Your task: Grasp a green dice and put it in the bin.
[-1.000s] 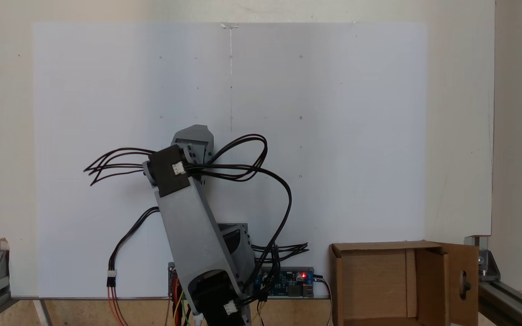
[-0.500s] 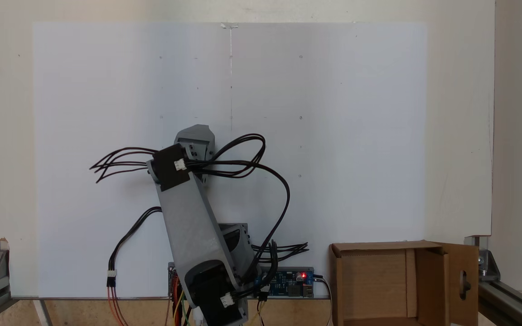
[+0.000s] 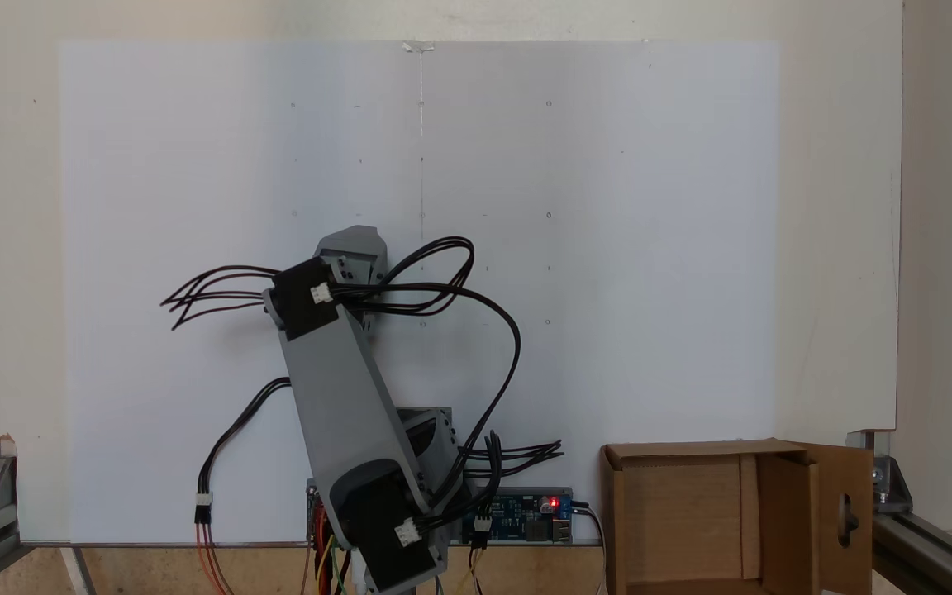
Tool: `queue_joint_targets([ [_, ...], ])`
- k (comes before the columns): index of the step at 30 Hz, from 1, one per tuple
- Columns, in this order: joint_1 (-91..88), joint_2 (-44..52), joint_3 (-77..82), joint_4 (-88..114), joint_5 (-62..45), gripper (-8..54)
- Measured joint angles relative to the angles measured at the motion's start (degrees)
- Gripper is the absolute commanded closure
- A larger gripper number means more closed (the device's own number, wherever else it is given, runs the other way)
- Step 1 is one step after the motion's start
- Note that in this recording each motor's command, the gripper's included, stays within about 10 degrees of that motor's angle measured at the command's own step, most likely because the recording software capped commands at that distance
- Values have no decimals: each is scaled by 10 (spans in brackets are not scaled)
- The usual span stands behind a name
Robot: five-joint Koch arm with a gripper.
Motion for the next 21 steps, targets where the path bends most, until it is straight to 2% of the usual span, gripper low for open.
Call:
queue_joint_targets([
  [10, -4, -33, 0, -16, 0, 26],
  [21, -4, -38, 0, -22, 1, 69],
])
